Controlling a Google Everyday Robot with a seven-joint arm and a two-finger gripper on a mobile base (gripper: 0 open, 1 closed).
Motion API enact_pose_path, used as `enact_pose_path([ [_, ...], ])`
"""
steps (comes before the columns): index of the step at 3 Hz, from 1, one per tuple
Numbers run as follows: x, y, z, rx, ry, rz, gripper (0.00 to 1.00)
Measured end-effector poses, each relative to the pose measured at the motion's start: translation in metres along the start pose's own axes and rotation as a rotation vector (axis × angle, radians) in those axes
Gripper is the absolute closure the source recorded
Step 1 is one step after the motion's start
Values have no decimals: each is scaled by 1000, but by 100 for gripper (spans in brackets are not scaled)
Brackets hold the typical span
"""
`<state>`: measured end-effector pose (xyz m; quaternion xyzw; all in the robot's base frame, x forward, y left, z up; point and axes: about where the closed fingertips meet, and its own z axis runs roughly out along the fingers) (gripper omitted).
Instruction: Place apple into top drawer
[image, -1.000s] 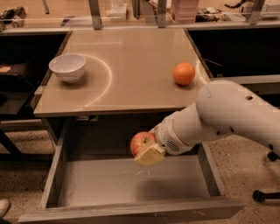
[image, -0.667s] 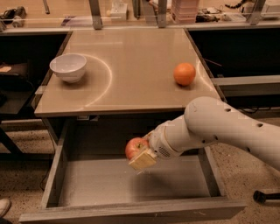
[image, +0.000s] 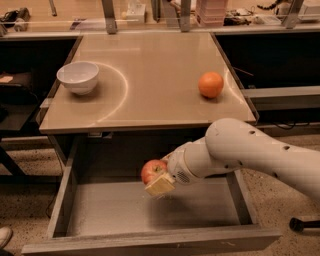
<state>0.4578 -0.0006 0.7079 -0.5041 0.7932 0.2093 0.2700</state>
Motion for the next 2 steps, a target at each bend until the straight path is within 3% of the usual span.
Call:
enact_pose_path([
  [2,16,-7,36,5,-41,31,100],
])
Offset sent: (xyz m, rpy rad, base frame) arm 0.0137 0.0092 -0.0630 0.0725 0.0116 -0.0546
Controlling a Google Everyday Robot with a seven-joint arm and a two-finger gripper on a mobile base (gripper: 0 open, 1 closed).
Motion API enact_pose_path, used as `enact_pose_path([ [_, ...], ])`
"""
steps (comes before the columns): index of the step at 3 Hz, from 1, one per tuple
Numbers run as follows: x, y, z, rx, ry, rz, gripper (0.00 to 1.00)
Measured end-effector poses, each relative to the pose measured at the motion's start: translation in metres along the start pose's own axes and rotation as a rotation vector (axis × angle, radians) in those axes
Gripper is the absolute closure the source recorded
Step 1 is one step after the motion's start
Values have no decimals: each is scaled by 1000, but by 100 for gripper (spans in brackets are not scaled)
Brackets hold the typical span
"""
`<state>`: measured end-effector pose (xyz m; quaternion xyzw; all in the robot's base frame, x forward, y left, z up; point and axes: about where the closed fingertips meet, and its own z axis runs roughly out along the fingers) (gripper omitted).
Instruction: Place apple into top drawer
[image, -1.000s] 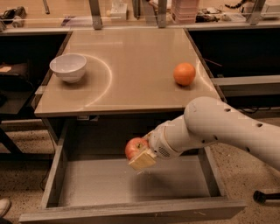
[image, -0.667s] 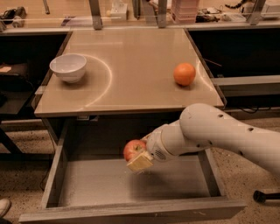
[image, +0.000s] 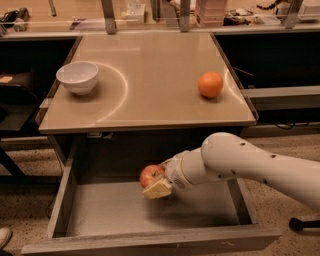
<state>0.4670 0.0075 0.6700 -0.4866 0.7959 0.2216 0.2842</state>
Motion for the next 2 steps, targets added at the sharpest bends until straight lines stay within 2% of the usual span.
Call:
enact_pose_path([
  [2,18,-2,33,-33,-11,30,100],
])
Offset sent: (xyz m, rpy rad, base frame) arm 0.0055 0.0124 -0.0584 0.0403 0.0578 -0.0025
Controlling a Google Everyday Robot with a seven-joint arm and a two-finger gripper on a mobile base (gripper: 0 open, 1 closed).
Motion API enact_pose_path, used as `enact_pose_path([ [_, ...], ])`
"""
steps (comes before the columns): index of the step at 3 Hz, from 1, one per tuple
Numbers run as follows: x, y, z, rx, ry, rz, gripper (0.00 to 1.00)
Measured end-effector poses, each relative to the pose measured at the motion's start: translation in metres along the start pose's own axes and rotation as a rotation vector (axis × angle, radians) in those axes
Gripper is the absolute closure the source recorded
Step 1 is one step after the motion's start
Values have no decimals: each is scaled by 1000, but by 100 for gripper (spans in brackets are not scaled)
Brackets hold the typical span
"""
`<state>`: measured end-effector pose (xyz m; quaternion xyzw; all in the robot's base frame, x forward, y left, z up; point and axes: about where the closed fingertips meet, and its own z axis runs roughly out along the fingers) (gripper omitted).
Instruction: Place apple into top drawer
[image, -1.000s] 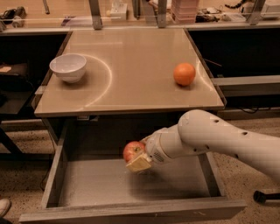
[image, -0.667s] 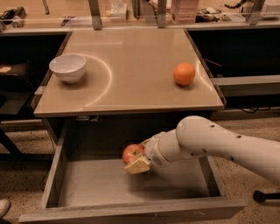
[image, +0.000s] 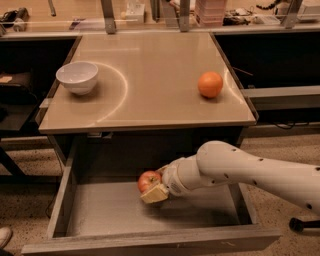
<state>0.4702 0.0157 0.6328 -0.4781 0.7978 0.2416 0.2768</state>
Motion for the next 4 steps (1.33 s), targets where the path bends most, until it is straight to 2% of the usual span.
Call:
enact_pose_path([
  [3,17,0,22,-20,8,35,100],
  [4,17,0,22,-20,8,35,81],
])
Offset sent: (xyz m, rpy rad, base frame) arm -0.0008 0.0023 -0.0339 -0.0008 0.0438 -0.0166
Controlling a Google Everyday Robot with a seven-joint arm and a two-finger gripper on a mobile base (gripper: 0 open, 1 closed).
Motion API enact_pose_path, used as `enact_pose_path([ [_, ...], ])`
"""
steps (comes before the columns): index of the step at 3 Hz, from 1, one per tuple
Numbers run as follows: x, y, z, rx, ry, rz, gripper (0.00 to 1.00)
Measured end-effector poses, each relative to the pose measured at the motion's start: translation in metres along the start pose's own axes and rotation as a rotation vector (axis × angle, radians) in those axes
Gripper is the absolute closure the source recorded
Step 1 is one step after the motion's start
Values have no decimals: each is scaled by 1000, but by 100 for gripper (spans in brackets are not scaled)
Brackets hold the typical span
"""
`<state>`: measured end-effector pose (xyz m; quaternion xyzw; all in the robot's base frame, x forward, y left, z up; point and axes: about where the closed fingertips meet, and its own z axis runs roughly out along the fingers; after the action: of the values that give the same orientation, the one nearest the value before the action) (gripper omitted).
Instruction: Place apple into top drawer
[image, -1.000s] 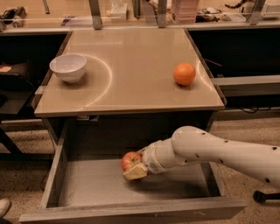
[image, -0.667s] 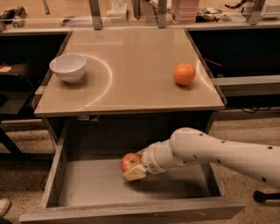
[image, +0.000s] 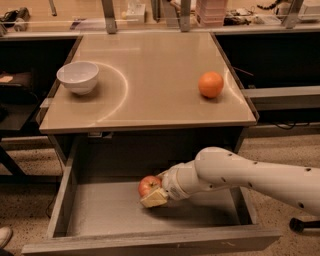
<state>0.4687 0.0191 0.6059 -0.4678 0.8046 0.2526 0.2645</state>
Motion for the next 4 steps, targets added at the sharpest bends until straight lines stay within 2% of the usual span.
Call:
enact_pose_path([
  [3,0,0,0,0,0,0,12],
  [4,0,0,0,0,0,0,0],
])
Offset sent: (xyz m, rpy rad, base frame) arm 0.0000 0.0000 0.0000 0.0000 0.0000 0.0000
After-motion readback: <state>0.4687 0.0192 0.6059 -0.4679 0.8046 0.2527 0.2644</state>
